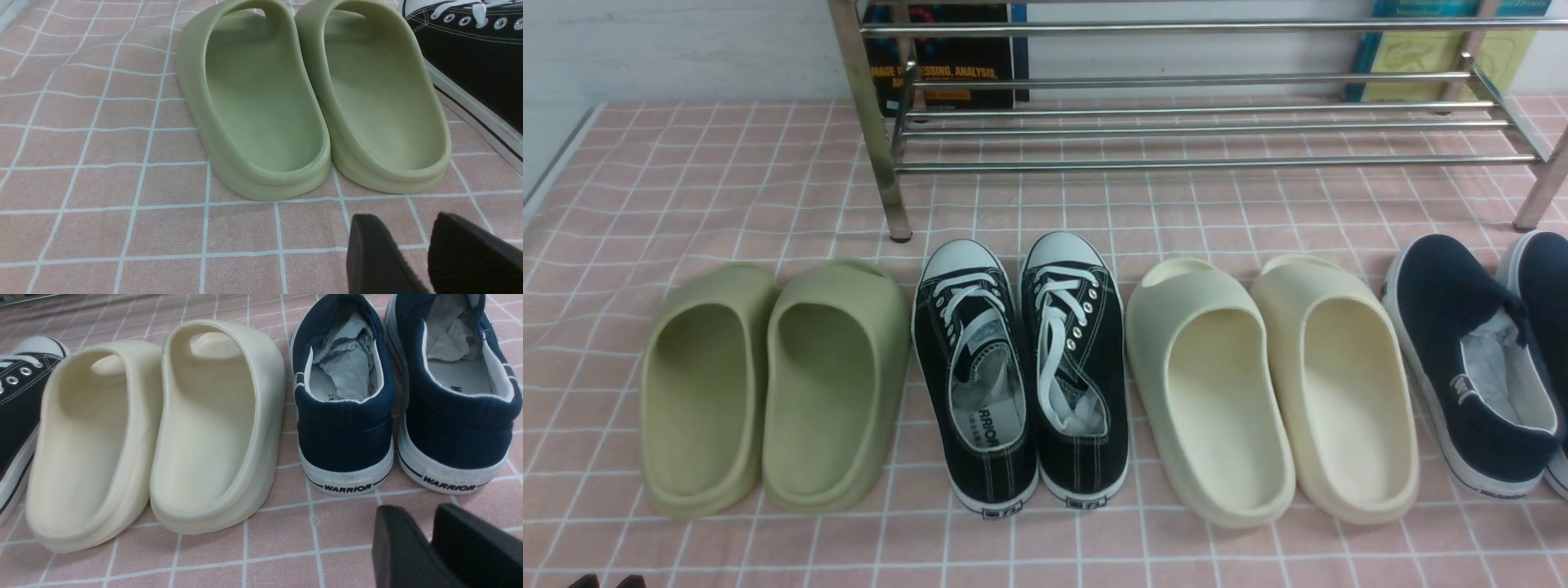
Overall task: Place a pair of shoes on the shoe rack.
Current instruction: Use the right arm to grab the shoe closest to it
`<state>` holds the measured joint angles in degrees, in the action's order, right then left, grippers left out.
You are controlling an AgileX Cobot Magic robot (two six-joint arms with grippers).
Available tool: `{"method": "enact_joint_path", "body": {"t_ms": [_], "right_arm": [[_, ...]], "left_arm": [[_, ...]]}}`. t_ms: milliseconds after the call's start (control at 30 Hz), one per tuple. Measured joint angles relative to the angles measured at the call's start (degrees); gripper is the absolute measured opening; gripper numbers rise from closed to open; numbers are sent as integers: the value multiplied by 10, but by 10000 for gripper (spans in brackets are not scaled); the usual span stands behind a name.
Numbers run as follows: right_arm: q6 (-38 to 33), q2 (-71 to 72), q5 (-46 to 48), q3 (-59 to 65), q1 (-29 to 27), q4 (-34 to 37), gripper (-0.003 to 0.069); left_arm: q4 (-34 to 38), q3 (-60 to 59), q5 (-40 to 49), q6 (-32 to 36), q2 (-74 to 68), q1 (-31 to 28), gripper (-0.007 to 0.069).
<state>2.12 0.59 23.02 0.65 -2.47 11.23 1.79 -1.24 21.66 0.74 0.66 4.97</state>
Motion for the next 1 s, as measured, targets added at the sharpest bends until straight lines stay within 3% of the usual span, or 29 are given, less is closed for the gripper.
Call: {"method": "enact_joint_path", "body": {"t_ms": [233, 500, 533, 733, 867, 1000], "right_arm": [[0, 0, -56, 7, 0, -2, 155], [16, 0, -345, 8, 0, -1, 164], [42, 0, -421, 8, 0, 0, 166], [110, 0, -559, 8, 0, 4, 168], [101, -1, -546, -32, 0, 4, 150], [36, -48, -482, -139, 0, 4, 61]], "left_arm": [[0, 0, 0, 0, 0, 0, 239], [0, 0, 0, 0, 0, 0, 239], [0, 0, 0, 0, 0, 0, 239], [0, 0, 0, 0, 0, 0, 239], [0, 0, 0, 0, 0, 0, 239], [0, 0, 0, 0, 0, 0, 239]]}}
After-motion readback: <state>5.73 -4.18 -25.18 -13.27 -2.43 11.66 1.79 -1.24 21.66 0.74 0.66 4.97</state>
